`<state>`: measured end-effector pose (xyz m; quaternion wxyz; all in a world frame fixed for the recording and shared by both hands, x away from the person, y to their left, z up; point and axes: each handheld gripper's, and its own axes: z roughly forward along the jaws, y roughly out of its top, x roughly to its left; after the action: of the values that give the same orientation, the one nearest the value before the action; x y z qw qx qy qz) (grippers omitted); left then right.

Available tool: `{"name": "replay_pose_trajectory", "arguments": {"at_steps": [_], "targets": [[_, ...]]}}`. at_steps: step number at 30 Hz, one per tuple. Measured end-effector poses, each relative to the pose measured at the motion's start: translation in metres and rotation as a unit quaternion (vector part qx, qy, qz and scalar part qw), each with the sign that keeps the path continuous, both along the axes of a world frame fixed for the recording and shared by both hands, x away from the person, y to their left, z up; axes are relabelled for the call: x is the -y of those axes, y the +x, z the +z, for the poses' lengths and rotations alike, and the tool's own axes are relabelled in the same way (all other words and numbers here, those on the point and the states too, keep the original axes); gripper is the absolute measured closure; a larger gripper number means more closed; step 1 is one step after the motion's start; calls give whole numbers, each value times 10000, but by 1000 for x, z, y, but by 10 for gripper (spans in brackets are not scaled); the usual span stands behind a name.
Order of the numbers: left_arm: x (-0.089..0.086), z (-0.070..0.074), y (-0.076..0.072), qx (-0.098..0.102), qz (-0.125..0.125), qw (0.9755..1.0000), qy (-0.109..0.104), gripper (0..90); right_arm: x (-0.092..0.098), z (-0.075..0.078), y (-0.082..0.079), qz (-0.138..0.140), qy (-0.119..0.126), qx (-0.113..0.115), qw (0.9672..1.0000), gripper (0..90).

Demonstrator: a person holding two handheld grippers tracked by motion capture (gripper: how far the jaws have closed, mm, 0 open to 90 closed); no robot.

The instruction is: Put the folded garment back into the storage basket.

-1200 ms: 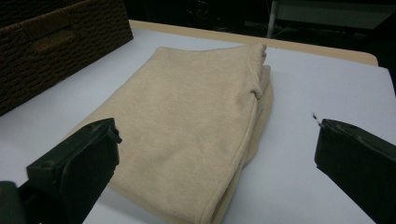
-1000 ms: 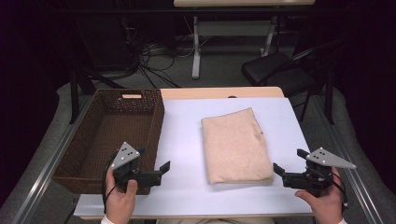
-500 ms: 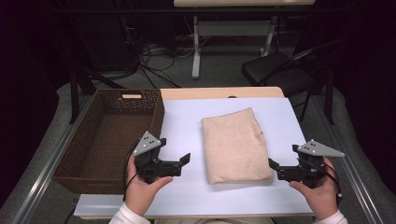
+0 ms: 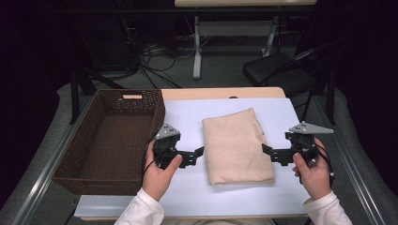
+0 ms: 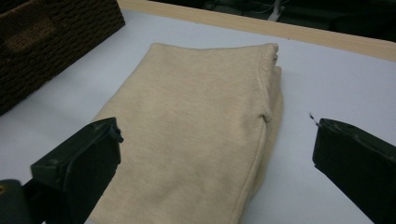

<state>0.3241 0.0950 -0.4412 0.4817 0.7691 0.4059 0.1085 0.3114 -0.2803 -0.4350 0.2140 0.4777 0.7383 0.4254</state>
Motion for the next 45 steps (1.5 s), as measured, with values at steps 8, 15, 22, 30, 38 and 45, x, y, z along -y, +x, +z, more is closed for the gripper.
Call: {"name": "replay_pose_trajectory", "arguments": {"at_steps": [8,15,22,30,38,45], "targets": [[6,-2,19,-136,208,9995,-179,5,-9,2,20,57,-76,-41,9999,8],[13,-4,35,-305,200,9987,-357,7,-6,-1,39,55,105,-383,9992,8],[27,-6,49,-262,171,9994,-138,16,-2,-4,64,-178,500,-647,9965,8],[43,-14,61,-476,133,9987,-141,16,-3,-16,76,-294,336,-794,9958,4],[51,-30,74,-777,216,9967,-103,15,-7,-28,81,-182,374,-915,9949,4],[57,-48,85,-1089,354,9931,-252,16,-4,-42,89,-326,318,-1184,9919,7]]}}
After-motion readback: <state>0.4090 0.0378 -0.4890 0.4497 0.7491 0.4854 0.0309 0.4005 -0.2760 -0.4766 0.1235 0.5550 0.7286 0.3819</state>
